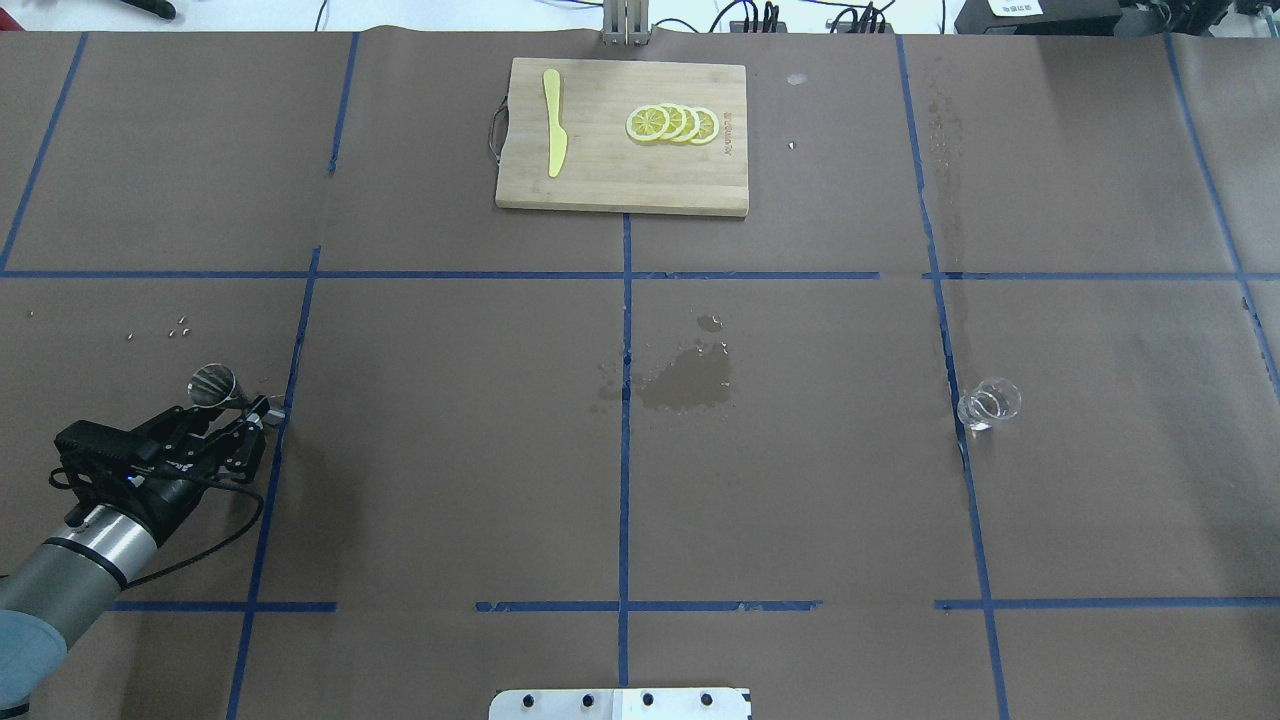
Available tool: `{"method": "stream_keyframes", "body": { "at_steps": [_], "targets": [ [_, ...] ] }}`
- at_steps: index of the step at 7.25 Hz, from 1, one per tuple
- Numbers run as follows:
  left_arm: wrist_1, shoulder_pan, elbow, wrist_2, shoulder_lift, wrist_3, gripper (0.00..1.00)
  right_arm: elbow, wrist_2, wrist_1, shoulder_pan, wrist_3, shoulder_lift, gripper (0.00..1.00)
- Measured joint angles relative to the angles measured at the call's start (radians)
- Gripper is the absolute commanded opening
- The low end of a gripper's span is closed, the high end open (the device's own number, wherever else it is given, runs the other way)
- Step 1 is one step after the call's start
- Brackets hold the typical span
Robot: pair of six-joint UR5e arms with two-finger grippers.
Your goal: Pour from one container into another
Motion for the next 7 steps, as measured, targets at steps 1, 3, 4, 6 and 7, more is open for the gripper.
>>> {"method": "stream_keyframes", "body": {
  "at_steps": [1, 3, 4, 6, 7],
  "targets": [
    [0.000, 0.001, -0.001, 0.000, 0.000, -0.001, 0.38, 0.000, 0.000, 0.000, 0.000, 0.000, 0.000, 1.00],
    [-0.001, 0.001, -0.002, 0.000, -0.002, -0.001, 0.37, -0.001, -0.001, 0.000, 0.000, 0.000, 0.000, 1.00],
    [-0.001, 0.002, -0.002, 0.001, -0.002, -0.001, 0.32, -0.001, -0.001, -0.001, 0.000, 0.000, 0.000, 1.00],
    [-0.002, 0.002, -0.003, 0.001, -0.004, -0.001, 0.18, -0.001, 0.000, -0.001, 0.000, 0.000, 0.000, 1.00],
    [-0.002, 0.002, -0.004, 0.001, -0.003, -0.001, 0.11, -0.001, -0.001, -0.001, 0.000, 0.000, 0.000, 1.00]
  ]
}}
